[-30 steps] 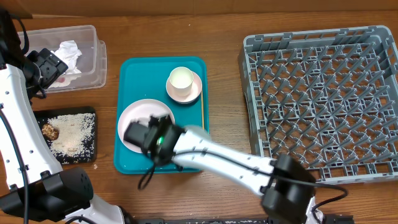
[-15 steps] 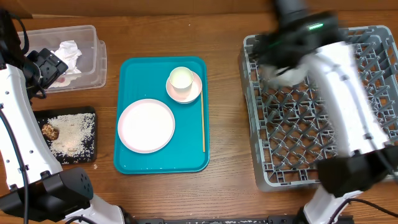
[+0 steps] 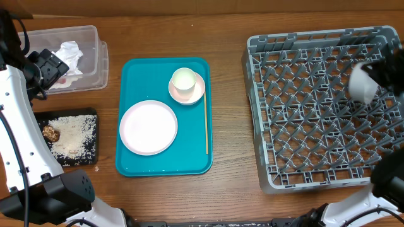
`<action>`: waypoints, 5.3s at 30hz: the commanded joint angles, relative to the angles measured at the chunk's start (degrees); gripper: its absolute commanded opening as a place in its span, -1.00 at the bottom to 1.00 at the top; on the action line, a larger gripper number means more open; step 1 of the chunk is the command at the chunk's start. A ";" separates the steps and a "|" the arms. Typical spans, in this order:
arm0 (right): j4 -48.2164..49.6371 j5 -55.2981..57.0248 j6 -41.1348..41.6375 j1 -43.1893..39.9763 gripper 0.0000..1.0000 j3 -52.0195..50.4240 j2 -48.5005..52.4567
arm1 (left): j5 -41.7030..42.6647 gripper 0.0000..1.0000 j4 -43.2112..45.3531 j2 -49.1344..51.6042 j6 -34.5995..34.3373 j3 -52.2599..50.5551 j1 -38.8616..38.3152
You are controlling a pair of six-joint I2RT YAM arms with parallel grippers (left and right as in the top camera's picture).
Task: Sort waste into correct bins and load items into the dishwasher
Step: 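Grasp the white cup with the right gripper and carry it to the rack, then lower the white cup upside down into the rack and release, then reach the right gripper back to the teal tray toward the small cup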
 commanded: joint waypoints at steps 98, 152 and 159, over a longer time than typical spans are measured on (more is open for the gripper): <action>7.32 50.84 18.45 10.25 -0.92 -10.86 -2.25 | 0.07 0.99 -0.11 0.52 -1.16 -0.20 -0.13; 3.28 37.48 14.64 19.12 -0.92 0.85 -5.20 | 0.09 0.99 -0.11 0.52 -1.16 -0.20 -0.13; 12.13 22.25 11.67 35.91 -0.39 2.86 -7.98 | 0.07 1.00 -0.11 0.52 -1.16 -0.20 -0.13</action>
